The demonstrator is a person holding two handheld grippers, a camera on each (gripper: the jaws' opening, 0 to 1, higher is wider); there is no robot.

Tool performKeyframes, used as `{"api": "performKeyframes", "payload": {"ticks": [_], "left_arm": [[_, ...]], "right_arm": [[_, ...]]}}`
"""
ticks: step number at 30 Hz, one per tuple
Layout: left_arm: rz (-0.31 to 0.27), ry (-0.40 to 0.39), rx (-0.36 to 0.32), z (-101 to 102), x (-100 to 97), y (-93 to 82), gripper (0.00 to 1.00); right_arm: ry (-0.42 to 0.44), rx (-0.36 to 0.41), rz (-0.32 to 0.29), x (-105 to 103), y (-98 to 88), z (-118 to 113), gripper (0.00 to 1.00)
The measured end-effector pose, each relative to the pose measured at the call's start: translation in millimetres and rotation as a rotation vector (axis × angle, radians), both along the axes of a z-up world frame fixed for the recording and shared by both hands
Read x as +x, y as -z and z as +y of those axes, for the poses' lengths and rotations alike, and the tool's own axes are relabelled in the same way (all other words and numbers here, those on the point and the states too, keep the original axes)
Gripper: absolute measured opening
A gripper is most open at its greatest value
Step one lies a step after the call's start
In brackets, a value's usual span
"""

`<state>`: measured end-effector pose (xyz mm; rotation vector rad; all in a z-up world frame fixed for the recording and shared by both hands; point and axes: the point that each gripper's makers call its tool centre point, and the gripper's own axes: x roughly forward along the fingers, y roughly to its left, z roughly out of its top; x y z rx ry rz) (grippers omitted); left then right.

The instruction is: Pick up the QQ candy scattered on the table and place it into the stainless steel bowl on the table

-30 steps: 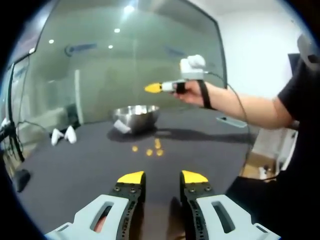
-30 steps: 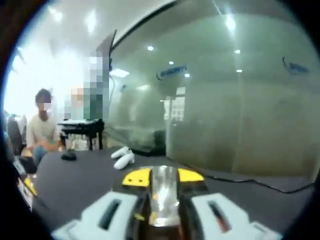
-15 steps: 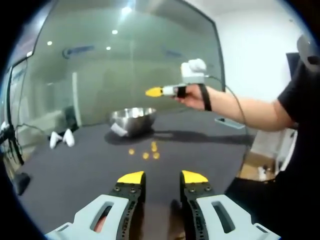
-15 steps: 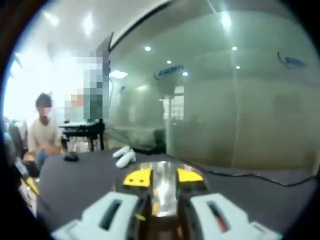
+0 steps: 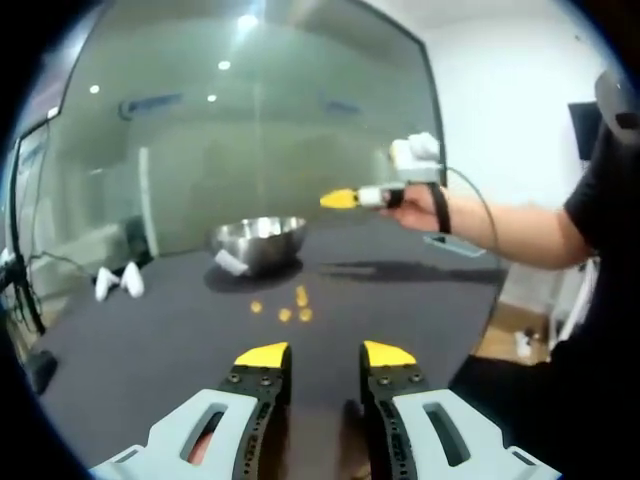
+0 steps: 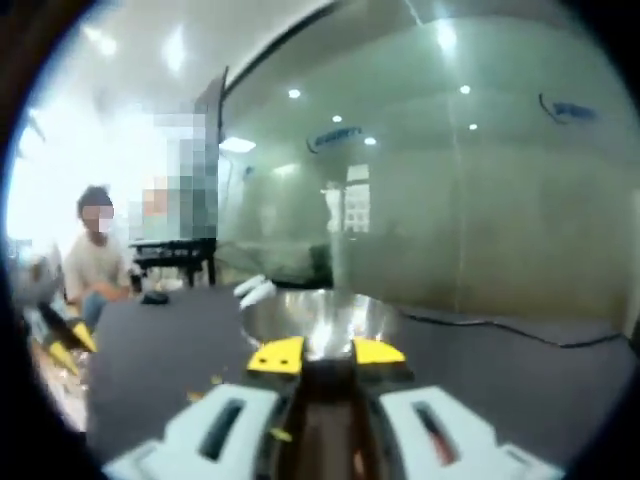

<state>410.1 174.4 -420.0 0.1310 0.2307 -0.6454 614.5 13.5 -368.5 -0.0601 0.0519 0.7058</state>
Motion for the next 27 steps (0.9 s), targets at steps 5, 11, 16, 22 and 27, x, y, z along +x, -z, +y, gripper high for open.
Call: {"api": "performKeyframes", "payload": {"ticks": [5,11,16,22,27], "left_arm": [[0.002,0.01,0.0,-3.4,-0.8,1.0,0.29],[0.002,0.016,-0.001,-5.0,0.4,1.8,0.29],[0.004,0.016,-0.001,-5.5,1.3,2.9,0.29],[0.007,0.014,0.002,-3.9,1.9,3.6,0.29],[0.005,0.009,-0.001,-3.1,3.3,2.6,0.29]], "right_arm": [[-0.1,-0.029,0.04,-28.0,22.8,-1.1,0.17],[-0.155,-0.054,0.071,-45.3,41.6,-4.6,0.17],[-0.194,-0.075,0.089,-54.4,55.9,-0.3,0.17],[-0.243,-0.104,0.111,-56.6,68.3,10.5,0.17],[-0.309,-0.177,0.13,-60.6,84.9,29.3,0.18]]}}
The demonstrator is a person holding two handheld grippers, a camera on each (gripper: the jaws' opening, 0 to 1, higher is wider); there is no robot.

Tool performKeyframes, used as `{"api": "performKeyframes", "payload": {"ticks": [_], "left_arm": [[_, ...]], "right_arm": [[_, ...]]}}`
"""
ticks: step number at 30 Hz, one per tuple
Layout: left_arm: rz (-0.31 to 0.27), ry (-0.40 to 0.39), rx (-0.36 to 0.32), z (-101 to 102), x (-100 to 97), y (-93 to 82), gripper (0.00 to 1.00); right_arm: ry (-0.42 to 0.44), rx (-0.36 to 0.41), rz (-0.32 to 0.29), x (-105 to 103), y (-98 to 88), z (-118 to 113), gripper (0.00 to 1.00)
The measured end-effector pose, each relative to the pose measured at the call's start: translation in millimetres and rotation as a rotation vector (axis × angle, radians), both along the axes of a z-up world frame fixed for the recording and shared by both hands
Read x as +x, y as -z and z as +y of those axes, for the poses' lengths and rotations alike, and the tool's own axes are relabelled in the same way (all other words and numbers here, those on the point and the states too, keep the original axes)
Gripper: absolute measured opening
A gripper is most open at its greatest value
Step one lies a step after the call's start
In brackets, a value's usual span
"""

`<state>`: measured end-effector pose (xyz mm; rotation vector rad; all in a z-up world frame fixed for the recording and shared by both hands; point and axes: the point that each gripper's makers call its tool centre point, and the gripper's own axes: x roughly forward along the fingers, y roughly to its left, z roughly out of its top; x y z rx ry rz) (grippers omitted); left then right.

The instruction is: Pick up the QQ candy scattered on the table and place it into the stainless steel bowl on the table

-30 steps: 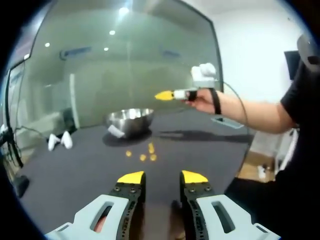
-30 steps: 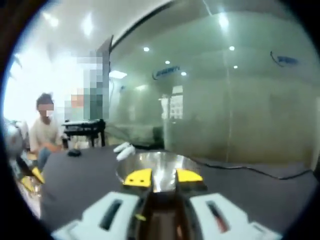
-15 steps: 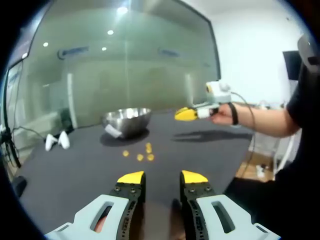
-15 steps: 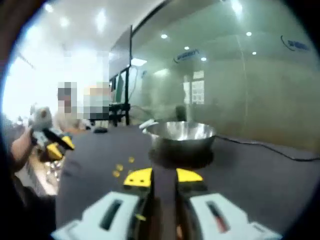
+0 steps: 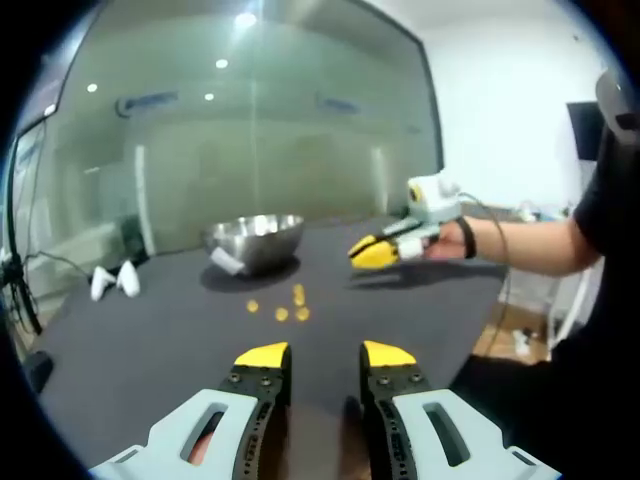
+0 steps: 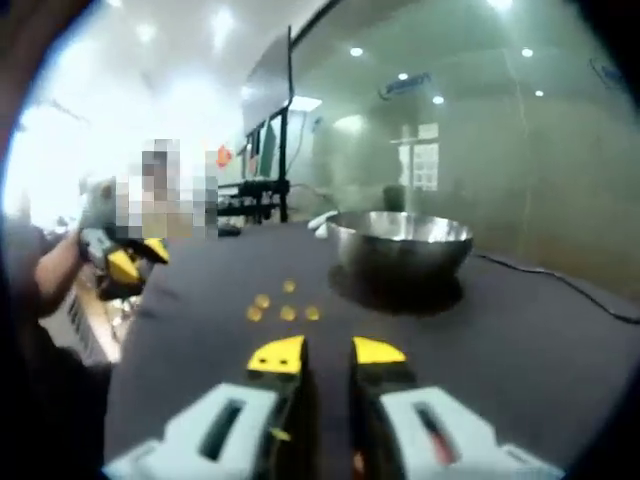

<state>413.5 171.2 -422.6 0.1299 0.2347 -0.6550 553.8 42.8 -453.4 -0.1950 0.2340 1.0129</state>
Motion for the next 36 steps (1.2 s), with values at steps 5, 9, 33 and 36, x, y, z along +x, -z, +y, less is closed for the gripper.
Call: {"api": "performKeyframes", "payload": {"ticks": [5,9,33,36], "left_arm": [[0.001,-0.003,0.0,1.0,-0.7,0.4,0.29],[0.006,-0.009,0.003,4.4,-2.1,1.9,0.29],[0.014,-0.043,-0.003,19.3,-1.1,4.0,0.29],[0.015,-0.041,-0.003,18.4,-1.2,4.4,0.29]], "right_arm": [[-0.018,-0.029,0.013,6.8,9.4,20.5,0.18],[-0.05,-0.042,0.029,13.1,16.9,39.9,0.18],[-0.105,-0.063,0.03,34.3,26.6,80.3,0.1],[-0.104,-0.063,0.029,35.9,27.0,80.4,0.1]]}}
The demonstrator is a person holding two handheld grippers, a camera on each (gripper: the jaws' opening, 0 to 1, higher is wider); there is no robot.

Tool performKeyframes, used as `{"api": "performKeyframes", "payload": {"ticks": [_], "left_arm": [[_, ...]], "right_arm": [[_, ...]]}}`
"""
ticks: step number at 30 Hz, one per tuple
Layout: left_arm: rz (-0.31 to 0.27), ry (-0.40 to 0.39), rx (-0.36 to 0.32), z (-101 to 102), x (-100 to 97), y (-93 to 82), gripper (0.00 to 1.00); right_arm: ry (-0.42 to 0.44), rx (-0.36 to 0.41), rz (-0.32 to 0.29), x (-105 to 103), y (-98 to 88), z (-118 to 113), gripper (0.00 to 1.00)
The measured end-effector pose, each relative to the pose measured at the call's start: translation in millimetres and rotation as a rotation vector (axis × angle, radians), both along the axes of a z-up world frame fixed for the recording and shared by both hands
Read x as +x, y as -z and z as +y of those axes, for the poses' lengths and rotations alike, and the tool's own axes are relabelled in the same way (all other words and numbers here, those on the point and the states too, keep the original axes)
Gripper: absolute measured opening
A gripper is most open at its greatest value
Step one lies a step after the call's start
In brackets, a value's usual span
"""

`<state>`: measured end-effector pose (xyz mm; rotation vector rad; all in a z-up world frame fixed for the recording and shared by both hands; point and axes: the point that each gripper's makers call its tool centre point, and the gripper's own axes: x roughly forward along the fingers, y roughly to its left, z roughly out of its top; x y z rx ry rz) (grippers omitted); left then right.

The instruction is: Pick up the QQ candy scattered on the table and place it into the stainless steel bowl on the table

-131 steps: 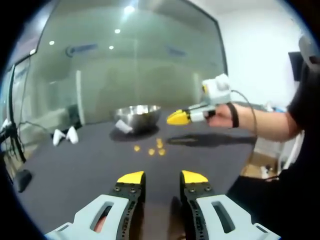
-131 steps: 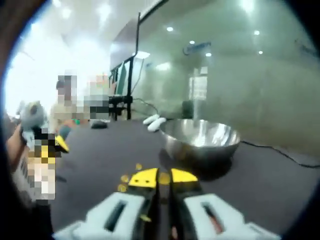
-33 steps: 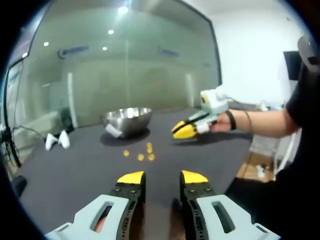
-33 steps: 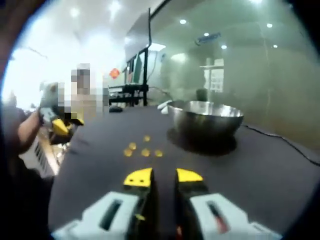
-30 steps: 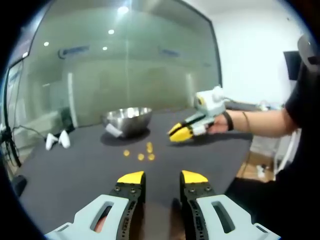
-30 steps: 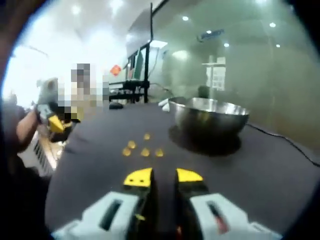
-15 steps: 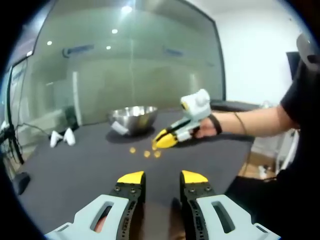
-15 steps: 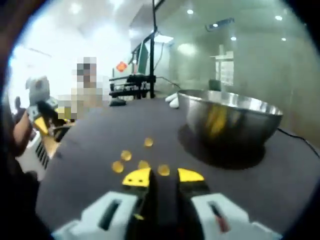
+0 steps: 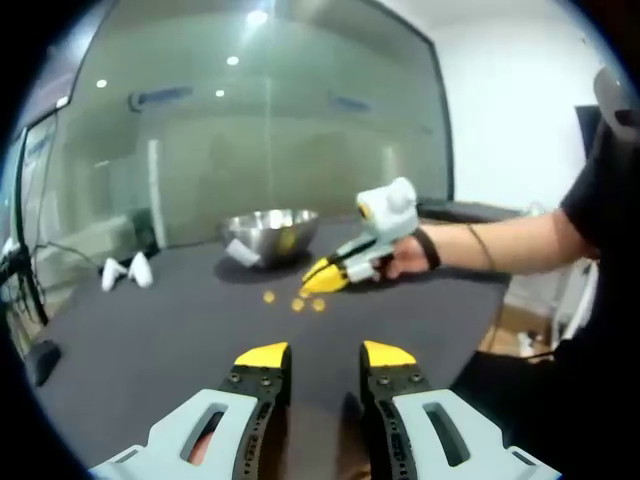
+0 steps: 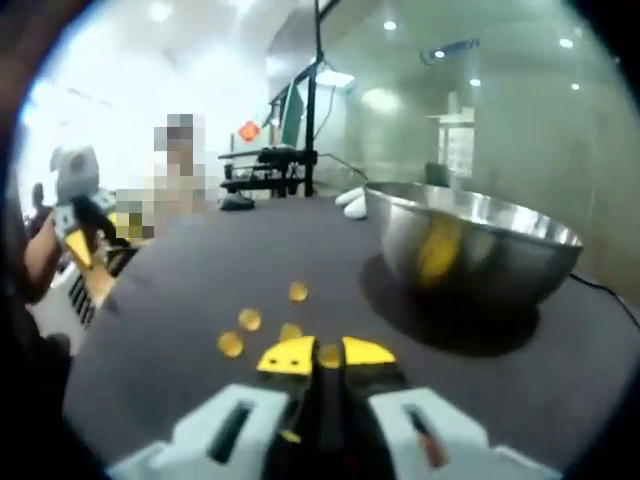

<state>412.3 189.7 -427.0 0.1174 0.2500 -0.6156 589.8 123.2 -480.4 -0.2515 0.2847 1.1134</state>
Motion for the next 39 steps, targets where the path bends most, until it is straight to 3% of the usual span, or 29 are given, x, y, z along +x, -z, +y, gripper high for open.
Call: {"api": "performKeyframes", "payload": {"ticks": [7,11,14,18,20,26,32,39], "left_arm": [[-0.001,-0.002,-0.002,0.4,-0.4,-0.5,0.29],[0.0,0.001,0.0,-0.5,-0.5,-0.8,0.29],[-0.001,0.007,0.005,-2.3,-0.3,-0.8,0.29],[-0.002,0.01,0.002,-4.7,0.5,-0.9,0.29],[-0.002,0.015,0.002,-6.5,0.1,-0.6,0.29],[-0.003,0.013,-0.002,-7.3,1.3,-0.8,0.29],[-0.002,0.015,0.002,-9.4,0.4,-0.9,0.29],[0.003,0.013,0.005,-8.6,-2.3,0.6,0.29]], "right_arm": [[0.003,0.007,-0.008,-0.4,-3.7,-1.6,0.09],[0.012,0.063,-0.022,-9.2,-23.7,-5.0,0.09],[0.083,0.106,-0.041,-7.2,-43.3,-16.0,0.09],[0.147,0.195,-0.012,-8.0,-66.2,-27.0,0.09],[0.187,0.212,-0.041,-5.6,-80.2,-34.0,0.09],[0.31,0.311,-0.193,19.5,-137.7,-52.0,0.09],[0.4,0.209,-0.293,64.1,-147.7,-56.6,0.09],[0.445,0.206,-0.286,94.6,-155.2,-57.5,0.1]]}}
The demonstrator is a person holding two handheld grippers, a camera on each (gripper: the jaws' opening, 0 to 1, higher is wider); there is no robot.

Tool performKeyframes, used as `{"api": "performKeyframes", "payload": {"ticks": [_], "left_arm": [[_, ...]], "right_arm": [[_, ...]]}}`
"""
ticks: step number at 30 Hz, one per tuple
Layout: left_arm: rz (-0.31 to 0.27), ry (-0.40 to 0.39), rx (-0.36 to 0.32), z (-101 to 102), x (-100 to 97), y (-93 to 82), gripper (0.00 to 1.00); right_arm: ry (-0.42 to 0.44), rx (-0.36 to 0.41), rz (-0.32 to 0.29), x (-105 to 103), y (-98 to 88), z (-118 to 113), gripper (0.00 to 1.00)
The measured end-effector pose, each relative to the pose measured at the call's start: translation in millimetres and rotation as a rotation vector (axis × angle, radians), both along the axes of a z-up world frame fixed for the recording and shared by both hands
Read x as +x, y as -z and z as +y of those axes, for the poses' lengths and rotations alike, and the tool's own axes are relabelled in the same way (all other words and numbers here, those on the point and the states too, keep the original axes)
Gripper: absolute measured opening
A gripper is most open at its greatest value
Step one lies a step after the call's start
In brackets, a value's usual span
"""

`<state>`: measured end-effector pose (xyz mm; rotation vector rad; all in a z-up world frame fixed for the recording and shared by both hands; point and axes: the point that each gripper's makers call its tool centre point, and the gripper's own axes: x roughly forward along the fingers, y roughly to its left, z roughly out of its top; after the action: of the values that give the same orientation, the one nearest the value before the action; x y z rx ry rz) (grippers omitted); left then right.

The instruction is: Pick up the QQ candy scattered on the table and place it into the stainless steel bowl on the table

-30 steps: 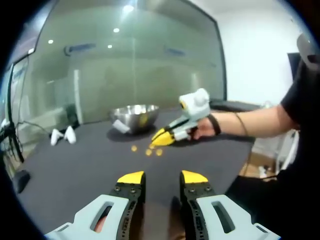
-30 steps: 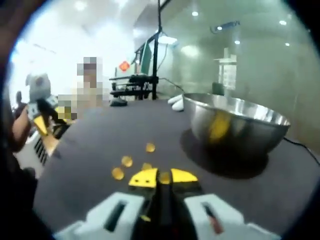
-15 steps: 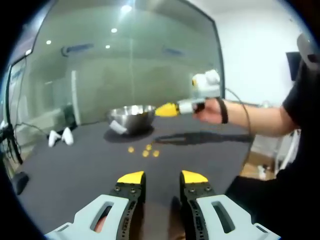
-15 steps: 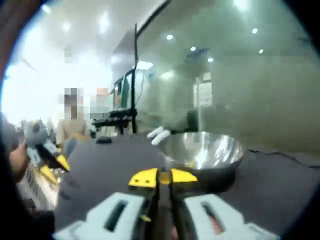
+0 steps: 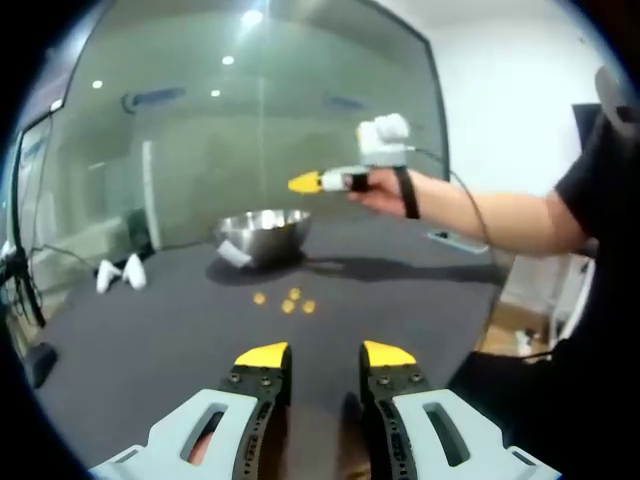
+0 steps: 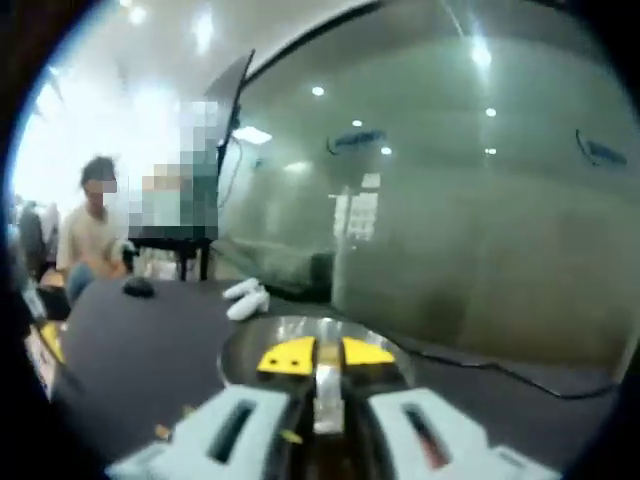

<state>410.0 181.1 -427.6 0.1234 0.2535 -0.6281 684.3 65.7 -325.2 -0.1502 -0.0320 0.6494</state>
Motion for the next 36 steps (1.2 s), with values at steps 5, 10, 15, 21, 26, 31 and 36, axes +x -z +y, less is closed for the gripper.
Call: {"api": "performKeyframes", "payload": {"ticks": [5,10,15,21,26,31,36], "left_arm": [[-0.009,0.022,0.002,-3.6,-2.0,-1.5,0.29],[-0.005,0.027,0.006,-4.7,-2.0,0.1,0.29],[-0.005,0.029,0.007,-6.3,-0.7,0.1,0.29],[-0.002,0.032,0.012,-8.4,-0.1,0.1,0.29],[-0.008,0.052,0.019,-13.1,-2.6,-1.0,0.29],[-0.007,0.052,0.023,-13.0,-2.6,-1.0,0.29],[-0.005,0.041,0.02,-9.8,-1.3,-0.6,0.29]], "right_arm": [[-0.05,0.056,0.08,-0.3,9.3,11.1,0.28],[-0.052,0.043,0.099,-1.5,18.0,5.6,0.27],[-0.043,0.036,0.098,-3.0,18.2,-0.3,0.26],[-0.056,0.05,0.099,-7.2,15.6,-1.9,0.26],[-0.057,0.064,0.119,-10.4,20.3,-7.8,0.25],[-0.052,0.089,0.133,-17.5,20.9,-15.3,0.25],[-0.065,0.127,0.11,-39.6,13.1,-27.2,0.22]]}}
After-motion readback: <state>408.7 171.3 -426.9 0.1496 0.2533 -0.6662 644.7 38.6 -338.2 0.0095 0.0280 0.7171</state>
